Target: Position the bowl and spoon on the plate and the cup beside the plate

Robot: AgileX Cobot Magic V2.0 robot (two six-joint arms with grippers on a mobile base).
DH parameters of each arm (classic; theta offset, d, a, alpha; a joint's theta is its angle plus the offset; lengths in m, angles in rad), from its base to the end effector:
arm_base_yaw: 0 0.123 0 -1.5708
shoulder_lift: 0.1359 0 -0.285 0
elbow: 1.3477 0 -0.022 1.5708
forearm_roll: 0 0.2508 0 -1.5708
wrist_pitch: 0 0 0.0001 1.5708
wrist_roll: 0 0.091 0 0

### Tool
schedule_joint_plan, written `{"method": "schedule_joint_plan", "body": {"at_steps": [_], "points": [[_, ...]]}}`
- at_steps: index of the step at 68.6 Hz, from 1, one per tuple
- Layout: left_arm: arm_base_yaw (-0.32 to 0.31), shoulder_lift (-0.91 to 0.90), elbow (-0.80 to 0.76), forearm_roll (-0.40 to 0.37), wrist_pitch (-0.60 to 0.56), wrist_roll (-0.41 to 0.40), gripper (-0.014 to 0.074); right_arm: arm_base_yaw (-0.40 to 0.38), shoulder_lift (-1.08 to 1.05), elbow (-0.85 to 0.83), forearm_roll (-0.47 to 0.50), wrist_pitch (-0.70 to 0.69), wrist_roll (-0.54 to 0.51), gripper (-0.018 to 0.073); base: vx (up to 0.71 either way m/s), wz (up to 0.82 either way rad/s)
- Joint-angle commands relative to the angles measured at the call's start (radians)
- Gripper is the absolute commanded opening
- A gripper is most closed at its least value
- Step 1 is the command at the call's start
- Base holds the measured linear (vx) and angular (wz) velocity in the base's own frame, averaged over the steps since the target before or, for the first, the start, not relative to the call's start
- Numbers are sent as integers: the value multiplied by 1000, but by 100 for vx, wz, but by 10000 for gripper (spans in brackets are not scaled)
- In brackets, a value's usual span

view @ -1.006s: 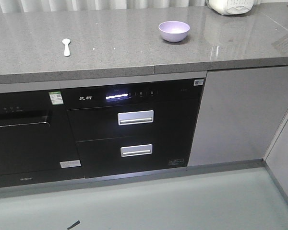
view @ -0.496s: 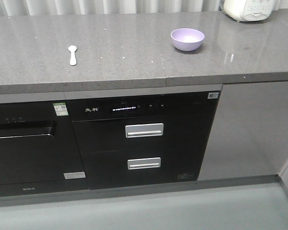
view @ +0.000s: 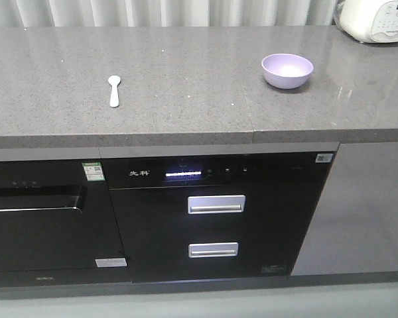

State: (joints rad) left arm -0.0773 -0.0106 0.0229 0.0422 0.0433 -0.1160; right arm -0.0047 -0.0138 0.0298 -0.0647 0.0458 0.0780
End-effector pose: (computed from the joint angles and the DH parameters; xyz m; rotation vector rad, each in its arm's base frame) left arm 0.0565 -0.0042 0.2021 0.0012 1.5403 -0.1186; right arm 0.0567 -0.0005 0.1997 0.0163 1.5452 0.0046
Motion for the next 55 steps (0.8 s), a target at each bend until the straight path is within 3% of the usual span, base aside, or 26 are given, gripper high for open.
{"method": "schedule_joint_plan", "body": {"at_steps": [1, 55], "points": [[-6, -13, -17, -5, -75, -6, -6, 1, -7, 7, -7, -72, -2, -6, 18, 8], [-6, -13, -17, -5, -75, -6, -6, 1, -7, 7, -7, -72, -2, -6, 16, 2]]}}
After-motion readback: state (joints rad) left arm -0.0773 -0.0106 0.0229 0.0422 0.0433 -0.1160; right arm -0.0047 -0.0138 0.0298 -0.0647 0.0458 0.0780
